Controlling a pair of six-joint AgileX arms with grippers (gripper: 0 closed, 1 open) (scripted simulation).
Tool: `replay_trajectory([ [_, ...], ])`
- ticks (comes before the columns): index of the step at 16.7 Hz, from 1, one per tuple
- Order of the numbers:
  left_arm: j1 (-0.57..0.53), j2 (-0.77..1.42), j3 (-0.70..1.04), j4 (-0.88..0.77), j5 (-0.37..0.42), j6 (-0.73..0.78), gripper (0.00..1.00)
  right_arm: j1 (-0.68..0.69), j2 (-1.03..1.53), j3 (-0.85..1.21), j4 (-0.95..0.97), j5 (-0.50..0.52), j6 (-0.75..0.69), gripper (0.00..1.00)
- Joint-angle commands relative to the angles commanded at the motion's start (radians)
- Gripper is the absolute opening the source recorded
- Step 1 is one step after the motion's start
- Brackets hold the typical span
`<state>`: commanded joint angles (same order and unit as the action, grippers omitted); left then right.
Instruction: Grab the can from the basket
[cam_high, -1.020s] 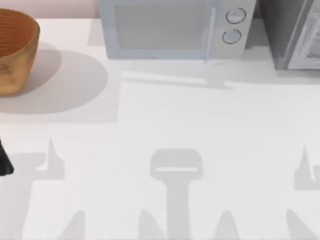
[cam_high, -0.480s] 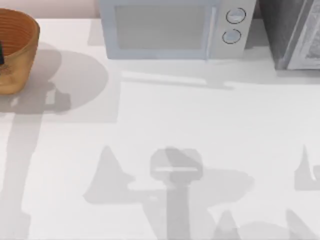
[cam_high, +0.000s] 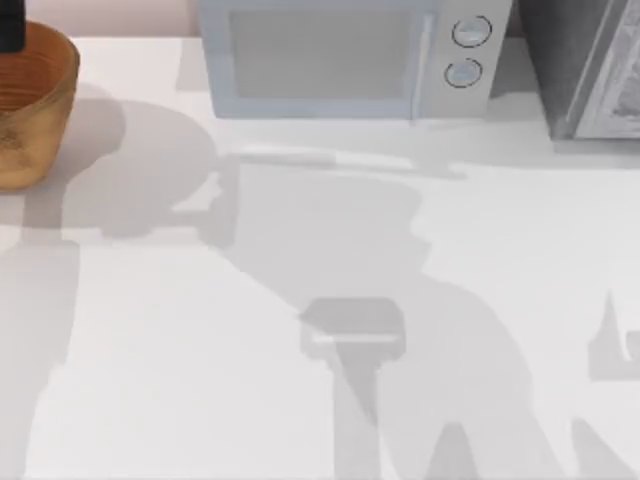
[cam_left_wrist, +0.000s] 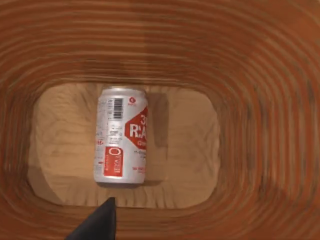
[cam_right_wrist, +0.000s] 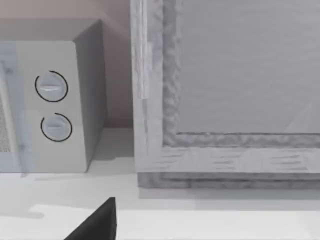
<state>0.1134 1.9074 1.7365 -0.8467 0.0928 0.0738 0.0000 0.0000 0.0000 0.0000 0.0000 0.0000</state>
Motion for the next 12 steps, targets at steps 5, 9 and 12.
replay_trajectory([
  [5, 0.041, 0.327, 0.341, -0.209, 0.008, 0.064, 1.00, 0.000, 0.000, 0.000, 0.000, 0.000, 0.000, 1.00],
  [9, 0.068, 0.490, 0.525, -0.331, 0.011, 0.111, 1.00, 0.000, 0.000, 0.000, 0.000, 0.000, 0.000, 1.00],
  [12, 0.083, 0.569, 0.619, -0.396, 0.012, 0.138, 1.00, 0.000, 0.000, 0.000, 0.000, 0.000, 0.000, 1.00],
])
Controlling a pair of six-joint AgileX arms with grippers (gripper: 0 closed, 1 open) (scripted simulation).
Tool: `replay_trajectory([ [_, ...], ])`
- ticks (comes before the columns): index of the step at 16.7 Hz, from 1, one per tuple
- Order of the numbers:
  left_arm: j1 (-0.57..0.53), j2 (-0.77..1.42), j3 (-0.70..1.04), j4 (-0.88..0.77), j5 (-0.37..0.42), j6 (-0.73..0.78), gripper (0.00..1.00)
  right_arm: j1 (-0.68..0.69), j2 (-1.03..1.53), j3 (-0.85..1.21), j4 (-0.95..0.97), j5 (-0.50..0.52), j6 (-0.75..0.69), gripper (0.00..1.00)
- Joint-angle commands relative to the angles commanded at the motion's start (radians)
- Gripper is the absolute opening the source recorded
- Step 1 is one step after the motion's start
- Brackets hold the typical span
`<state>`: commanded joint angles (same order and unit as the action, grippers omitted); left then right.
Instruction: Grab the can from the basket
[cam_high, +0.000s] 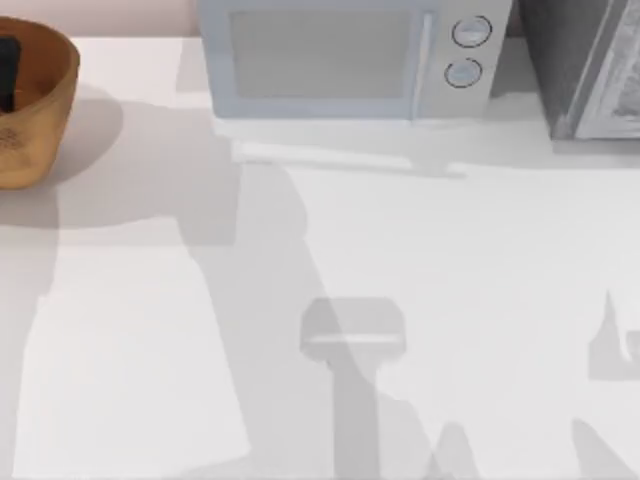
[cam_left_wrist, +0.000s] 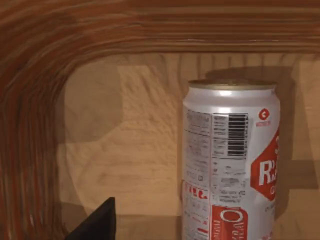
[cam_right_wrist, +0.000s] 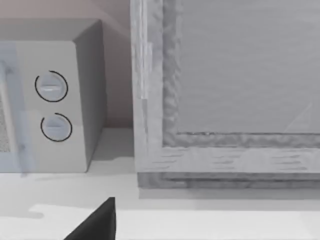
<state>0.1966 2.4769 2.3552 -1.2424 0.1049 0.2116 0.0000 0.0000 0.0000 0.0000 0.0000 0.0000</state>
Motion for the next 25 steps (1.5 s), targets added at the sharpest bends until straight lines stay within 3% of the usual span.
replay_trajectory([
  [9, 0.000, 0.031, 0.033, -0.021, 0.000, 0.010, 1.00, 0.000, 0.000, 0.000, 0.000, 0.000, 0.000, 1.00],
  [16, -0.004, 0.089, -0.068, 0.138, -0.001, 0.001, 1.00, 0.000, 0.000, 0.000, 0.000, 0.000, 0.000, 1.00],
  [21, -0.005, 0.095, -0.077, 0.152, -0.001, 0.001, 1.00, 0.000, 0.000, 0.000, 0.000, 0.000, 0.000, 1.00],
  [25, -0.005, 0.095, -0.077, 0.152, -0.001, 0.001, 0.70, 0.000, 0.000, 0.000, 0.000, 0.000, 0.000, 1.00],
])
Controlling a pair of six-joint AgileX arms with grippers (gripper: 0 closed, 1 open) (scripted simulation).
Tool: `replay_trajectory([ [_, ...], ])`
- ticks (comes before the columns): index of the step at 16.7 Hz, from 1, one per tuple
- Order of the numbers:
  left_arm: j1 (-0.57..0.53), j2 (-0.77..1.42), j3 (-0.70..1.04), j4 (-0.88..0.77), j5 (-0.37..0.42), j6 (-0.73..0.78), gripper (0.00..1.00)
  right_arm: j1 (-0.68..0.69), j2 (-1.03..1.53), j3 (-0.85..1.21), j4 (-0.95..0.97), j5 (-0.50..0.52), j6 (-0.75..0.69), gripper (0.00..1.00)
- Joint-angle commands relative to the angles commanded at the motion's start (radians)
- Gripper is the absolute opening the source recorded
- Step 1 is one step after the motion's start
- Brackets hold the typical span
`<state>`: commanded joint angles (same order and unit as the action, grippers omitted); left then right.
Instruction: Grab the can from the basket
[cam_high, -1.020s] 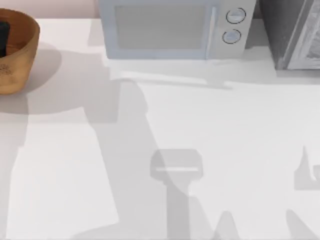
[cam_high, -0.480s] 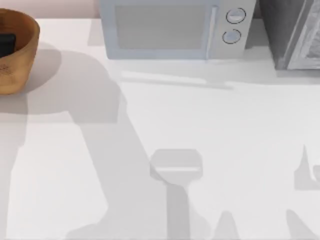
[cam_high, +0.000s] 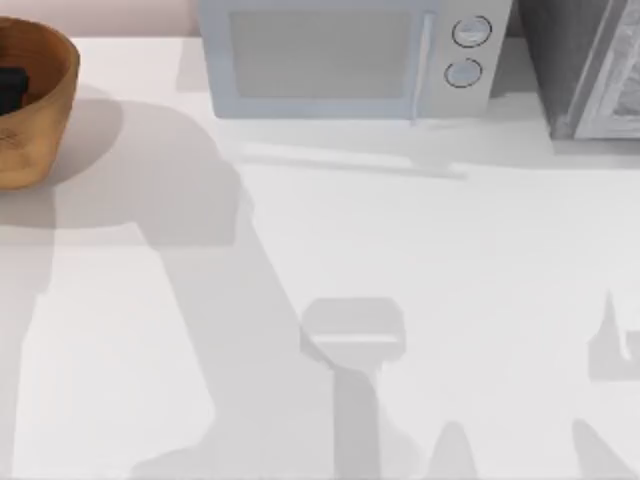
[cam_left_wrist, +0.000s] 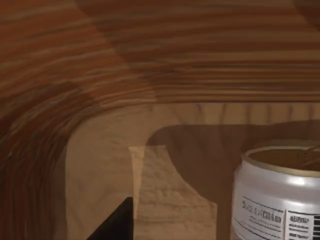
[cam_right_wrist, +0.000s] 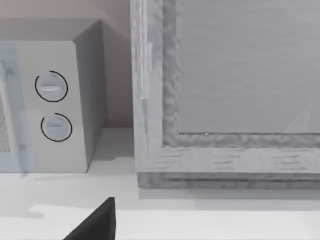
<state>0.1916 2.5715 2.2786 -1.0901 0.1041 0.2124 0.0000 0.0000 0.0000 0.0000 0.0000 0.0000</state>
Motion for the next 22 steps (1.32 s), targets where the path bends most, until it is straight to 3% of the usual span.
replay_trajectory([
  [9, 0.000, 0.000, 0.000, 0.000, 0.000, 0.000, 0.02, 0.000, 0.000, 0.000, 0.000, 0.000, 0.000, 1.00],
  [22, 0.001, -0.054, -0.051, -0.017, -0.011, -0.011, 0.00, 0.000, 0.000, 0.000, 0.000, 0.000, 0.000, 1.00],
])
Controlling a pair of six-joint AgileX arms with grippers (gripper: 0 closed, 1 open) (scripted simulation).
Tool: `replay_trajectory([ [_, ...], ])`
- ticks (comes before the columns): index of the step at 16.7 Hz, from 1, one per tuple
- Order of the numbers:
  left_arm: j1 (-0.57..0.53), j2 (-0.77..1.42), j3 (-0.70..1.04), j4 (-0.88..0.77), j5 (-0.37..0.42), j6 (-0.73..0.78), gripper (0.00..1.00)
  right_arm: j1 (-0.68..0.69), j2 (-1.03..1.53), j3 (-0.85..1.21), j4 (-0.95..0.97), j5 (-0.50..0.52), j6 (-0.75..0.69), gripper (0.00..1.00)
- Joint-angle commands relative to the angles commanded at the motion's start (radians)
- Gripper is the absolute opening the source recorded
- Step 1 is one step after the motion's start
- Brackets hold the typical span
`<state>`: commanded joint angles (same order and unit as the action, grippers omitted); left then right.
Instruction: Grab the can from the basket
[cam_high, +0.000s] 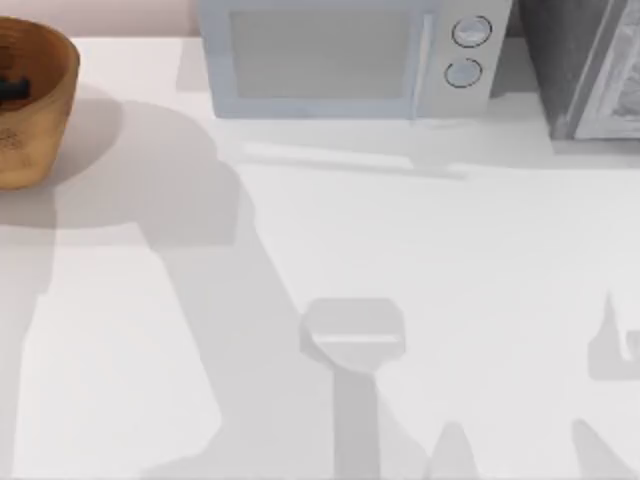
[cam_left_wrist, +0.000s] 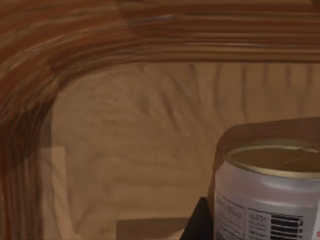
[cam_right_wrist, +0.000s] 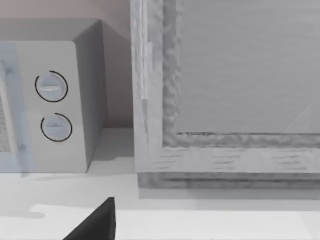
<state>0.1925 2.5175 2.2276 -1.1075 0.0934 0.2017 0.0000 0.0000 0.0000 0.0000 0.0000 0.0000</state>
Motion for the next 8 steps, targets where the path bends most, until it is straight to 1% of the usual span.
replay_trajectory([
  [4, -0.015, -0.128, -0.201, 0.036, -0.005, -0.022, 0.00, 0.000, 0.000, 0.000, 0.000, 0.000, 0.000, 1.00],
  [8, -0.038, -0.391, -0.500, 0.145, -0.014, -0.048, 0.00, 0.000, 0.000, 0.000, 0.000, 0.000, 0.000, 1.00],
])
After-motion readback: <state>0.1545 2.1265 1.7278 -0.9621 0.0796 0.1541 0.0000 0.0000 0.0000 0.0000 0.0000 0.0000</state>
